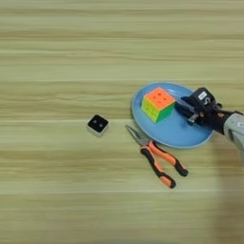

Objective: Move the objects on the table

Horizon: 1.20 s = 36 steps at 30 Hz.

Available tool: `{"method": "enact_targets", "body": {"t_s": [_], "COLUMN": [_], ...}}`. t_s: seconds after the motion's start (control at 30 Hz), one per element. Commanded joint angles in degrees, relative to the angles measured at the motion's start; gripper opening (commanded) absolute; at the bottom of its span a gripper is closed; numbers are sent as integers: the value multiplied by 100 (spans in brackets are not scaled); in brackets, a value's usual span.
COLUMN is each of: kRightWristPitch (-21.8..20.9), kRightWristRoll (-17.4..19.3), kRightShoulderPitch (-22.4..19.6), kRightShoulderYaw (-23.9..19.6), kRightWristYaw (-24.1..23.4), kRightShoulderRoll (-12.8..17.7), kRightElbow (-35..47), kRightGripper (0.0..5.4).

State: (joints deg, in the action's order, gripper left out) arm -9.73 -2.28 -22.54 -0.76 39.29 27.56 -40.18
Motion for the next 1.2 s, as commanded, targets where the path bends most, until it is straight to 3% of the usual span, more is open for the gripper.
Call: {"method": "enact_targets", "body": {"t_s": [0.03,0.7,1.0,1.2], "kRightWristPitch": [-163,-425,-525,-389], "kRightWristRoll": [129,228,356,525], "kRightShoulderPitch": [-474,-496,-346,-204], "kRightShoulderYaw": [-180,-410,-440,-406], "kRightWristYaw": [-177,-565,-501,-433], "kRightShoulderRoll": [178,140,62,-38], "kRightElbow": [383,962,1682,2384], "kRightGripper": [201,417,521,538]}}
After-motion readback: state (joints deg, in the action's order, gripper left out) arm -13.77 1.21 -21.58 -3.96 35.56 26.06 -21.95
